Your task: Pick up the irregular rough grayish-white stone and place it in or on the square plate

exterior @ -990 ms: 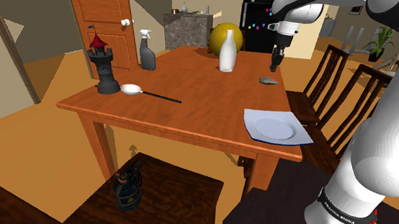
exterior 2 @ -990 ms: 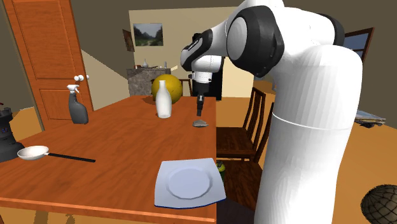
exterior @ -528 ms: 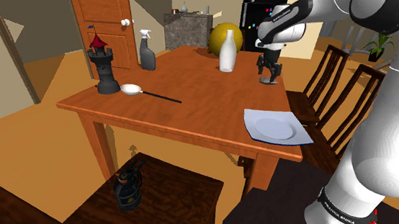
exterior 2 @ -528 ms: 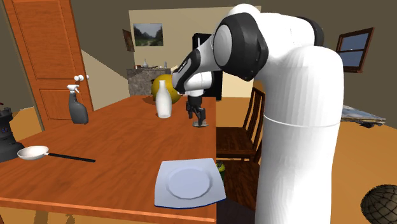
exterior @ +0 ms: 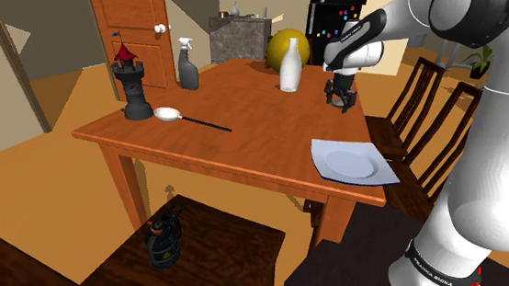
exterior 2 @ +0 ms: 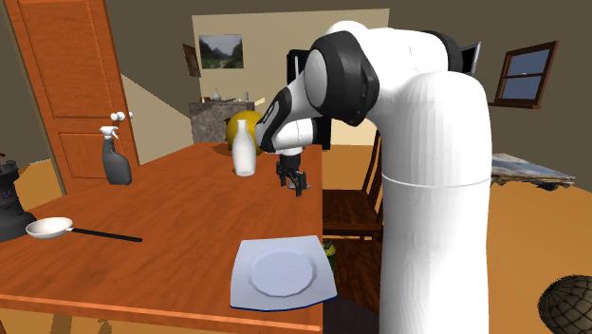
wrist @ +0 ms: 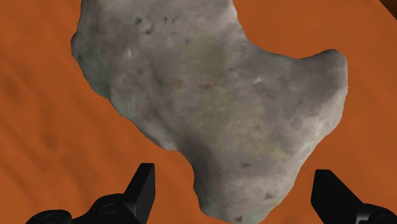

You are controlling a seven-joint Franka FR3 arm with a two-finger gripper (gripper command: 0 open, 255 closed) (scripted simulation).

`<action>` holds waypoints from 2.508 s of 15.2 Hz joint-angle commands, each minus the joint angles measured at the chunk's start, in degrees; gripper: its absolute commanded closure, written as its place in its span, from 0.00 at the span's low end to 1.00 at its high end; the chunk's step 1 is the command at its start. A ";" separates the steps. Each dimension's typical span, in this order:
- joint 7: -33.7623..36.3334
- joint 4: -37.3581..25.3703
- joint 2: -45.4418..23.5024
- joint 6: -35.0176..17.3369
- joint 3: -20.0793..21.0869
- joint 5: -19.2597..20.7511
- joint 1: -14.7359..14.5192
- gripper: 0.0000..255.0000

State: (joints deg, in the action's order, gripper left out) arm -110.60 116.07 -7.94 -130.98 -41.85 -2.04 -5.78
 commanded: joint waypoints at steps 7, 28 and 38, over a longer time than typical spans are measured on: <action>-0.06 0.20 -0.12 -0.32 0.03 -0.11 0.02 1.00; 1.82 -5.50 3.87 8.39 -0.42 3.24 -0.87 1.00; 6.55 -4.71 10.83 13.11 0.65 8.89 -2.76 1.00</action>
State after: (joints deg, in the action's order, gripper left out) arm -105.81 109.22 0.44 -117.65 -41.57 4.76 -7.96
